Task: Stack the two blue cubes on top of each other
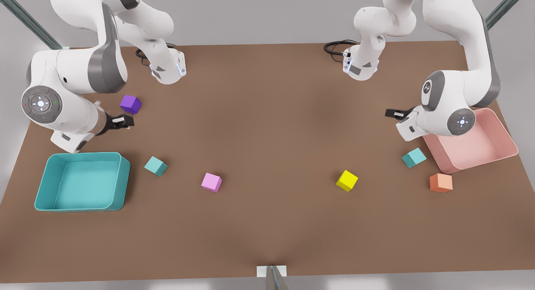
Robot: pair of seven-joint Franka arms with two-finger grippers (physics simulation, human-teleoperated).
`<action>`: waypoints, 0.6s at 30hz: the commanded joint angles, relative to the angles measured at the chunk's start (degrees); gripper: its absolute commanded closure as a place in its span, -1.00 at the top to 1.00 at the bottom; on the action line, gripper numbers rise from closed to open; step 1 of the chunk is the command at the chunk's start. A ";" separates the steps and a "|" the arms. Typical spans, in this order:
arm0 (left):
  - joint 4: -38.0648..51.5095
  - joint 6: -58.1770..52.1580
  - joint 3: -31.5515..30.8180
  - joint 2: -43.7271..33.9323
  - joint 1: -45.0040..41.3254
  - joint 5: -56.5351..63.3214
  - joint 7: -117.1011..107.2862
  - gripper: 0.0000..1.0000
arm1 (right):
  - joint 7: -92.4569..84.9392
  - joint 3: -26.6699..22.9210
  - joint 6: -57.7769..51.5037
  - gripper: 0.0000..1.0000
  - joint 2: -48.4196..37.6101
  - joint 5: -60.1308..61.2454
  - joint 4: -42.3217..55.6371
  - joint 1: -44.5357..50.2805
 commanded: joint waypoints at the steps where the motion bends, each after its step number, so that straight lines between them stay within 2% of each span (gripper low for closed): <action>1: 0.01 3.81 0.02 -0.05 0.01 0.02 6.01 1.00 | -3.24 0.00 4.31 1.00 -0.06 0.15 -0.12 -0.12; 3: 0.01 3.81 0.02 -0.05 0.01 0.02 6.01 1.00 | -3.41 0.09 4.57 1.00 0.55 -0.56 -2.31 -0.21; 5: 0.01 3.81 0.02 -0.05 0.01 0.02 6.01 1.00 | 2.55 0.35 6.50 0.99 0.90 -5.39 -9.87 0.67; 7: 0.01 3.81 0.02 -0.05 0.01 0.02 6.01 1.00 | 11.61 0.18 21.26 0.99 -1.47 -4.95 -24.11 -0.56; 9: 0.01 3.81 0.02 -0.05 0.01 0.02 6.01 1.00 | 18.29 0.09 32.16 0.99 -1.91 -4.25 -33.69 -2.32; 11: 0.01 3.81 0.02 -0.05 0.01 0.02 6.01 1.00 | 18.82 0.09 43.23 0.99 -2.26 -3.02 -41.78 -5.04; 13: 0.09 3.81 0.02 -0.05 0.01 0.02 6.01 1.00 | 18.39 0.09 47.97 1.00 -2.61 -1.01 -44.42 -5.83; 14: 0.01 3.81 0.02 -0.05 0.01 0.02 6.01 1.00 | 16.28 0.17 62.35 1.00 -3.05 6.27 -49.58 -7.59; 15: 0.01 3.81 0.02 -0.05 0.01 0.02 6.01 1.00 | 16.71 0.18 71.70 1.00 -3.67 7.53 -53.82 -7.59; 18: 0.01 3.81 0.02 -0.05 0.01 0.02 6.01 1.00 | 17.07 0.18 72.25 1.00 -3.67 13.94 -54.27 -7.68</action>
